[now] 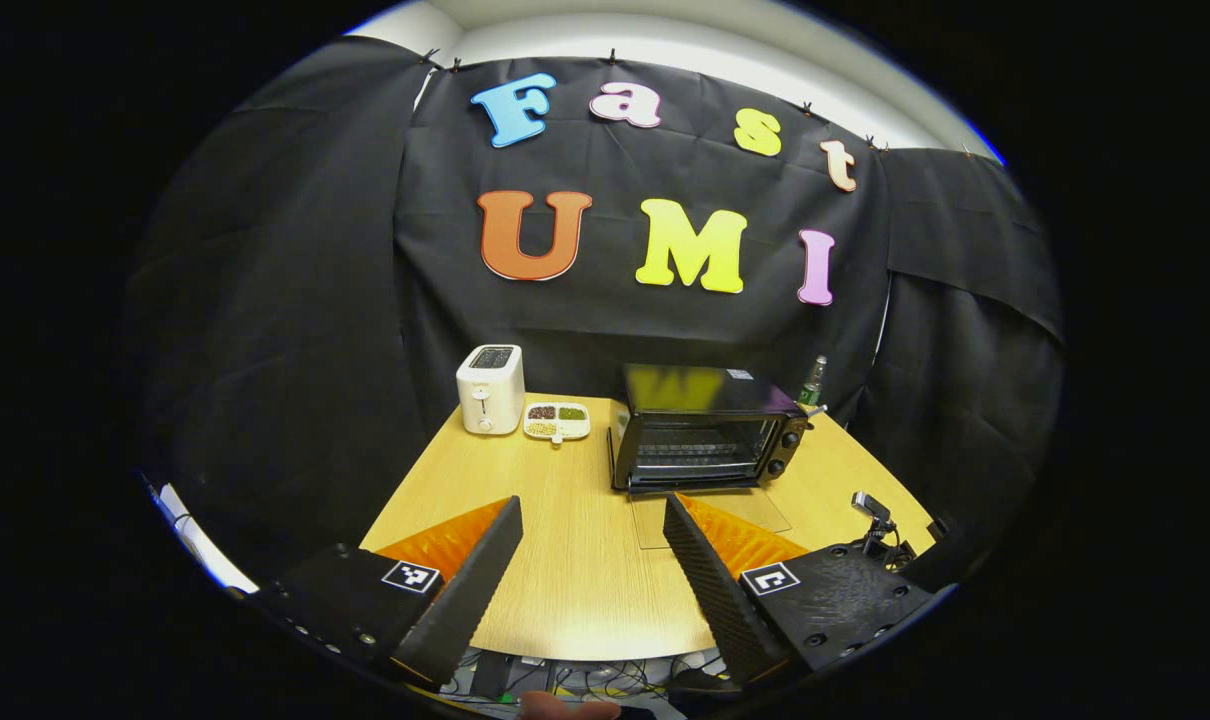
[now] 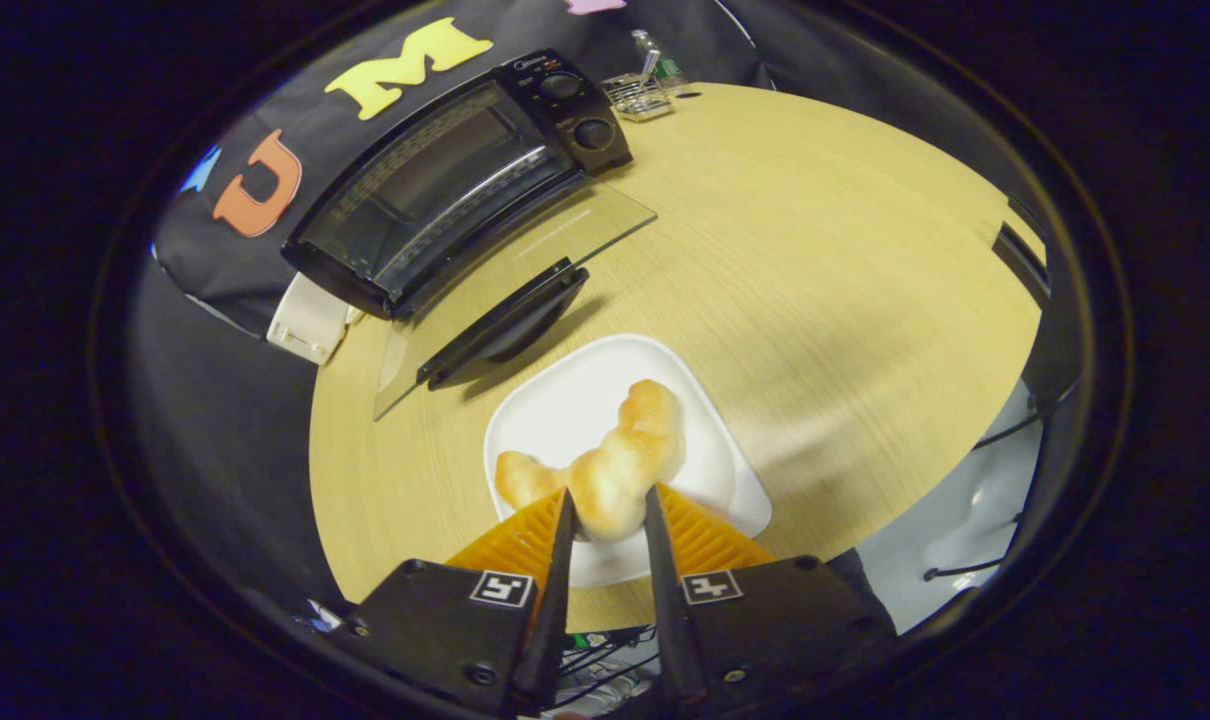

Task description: Open the electric oven with the left hand, put the food in, and close the electric oven.

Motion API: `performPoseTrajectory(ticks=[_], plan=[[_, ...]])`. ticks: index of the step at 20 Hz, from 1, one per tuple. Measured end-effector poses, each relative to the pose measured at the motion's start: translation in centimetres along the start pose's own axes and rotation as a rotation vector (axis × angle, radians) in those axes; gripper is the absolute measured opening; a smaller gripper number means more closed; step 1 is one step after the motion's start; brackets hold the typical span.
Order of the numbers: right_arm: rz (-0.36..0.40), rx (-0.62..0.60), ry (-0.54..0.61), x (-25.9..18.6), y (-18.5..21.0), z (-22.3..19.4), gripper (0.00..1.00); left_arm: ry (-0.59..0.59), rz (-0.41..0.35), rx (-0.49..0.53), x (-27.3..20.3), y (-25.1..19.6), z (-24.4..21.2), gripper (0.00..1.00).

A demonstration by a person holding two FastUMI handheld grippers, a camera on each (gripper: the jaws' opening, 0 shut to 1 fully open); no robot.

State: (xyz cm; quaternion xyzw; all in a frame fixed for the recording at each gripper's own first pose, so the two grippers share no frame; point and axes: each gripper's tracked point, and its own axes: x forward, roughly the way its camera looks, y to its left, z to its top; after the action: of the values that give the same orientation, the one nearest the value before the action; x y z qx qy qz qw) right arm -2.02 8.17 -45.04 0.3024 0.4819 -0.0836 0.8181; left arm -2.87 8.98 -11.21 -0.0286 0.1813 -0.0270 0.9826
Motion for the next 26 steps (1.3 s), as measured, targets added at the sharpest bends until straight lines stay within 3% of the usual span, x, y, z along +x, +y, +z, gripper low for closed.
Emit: performPoseTrajectory(ticks=[1,4,9,12,17,18,24,26], plan=[[0.004,0.023,0.009,-0.3,0.1,-0.1,0.31,-0.006,-0.005,0.002,0.0,-0.2,0.3,0.94],[0.033,0.077,0.004,-2.0,0.8,0.4,0.20,-0.026,-0.021,0.009,0.3,-0.7,1.0,0.94],[0.102,0.127,-0.099,-6.5,3.3,4.4,0.20,-0.034,-0.057,0.015,0.8,-2.2,1.5,0.94],[0.155,0.175,-0.148,-7.0,6.1,7.5,0.22,-0.017,-0.076,0.013,1.3,-3.0,1.6,0.94],[0.243,0.258,-0.201,-4.1,11.7,12.4,0.22,0.048,-0.091,-0.001,1.1,-3.5,1.0,0.94],[0.254,0.273,-0.209,-3.4,12.8,13.3,0.18,0.056,-0.085,0.007,1.0,-3.3,1.0,0.94],[0.266,0.299,-0.268,1.9,17.2,17.9,0.22,0.115,-0.047,-0.001,1.8,-2.8,0.4,0.94],[0.268,0.342,-0.302,3.5,17.8,20.0,0.19,0.127,-0.035,0.007,2.0,-2.8,0.3,0.94]])
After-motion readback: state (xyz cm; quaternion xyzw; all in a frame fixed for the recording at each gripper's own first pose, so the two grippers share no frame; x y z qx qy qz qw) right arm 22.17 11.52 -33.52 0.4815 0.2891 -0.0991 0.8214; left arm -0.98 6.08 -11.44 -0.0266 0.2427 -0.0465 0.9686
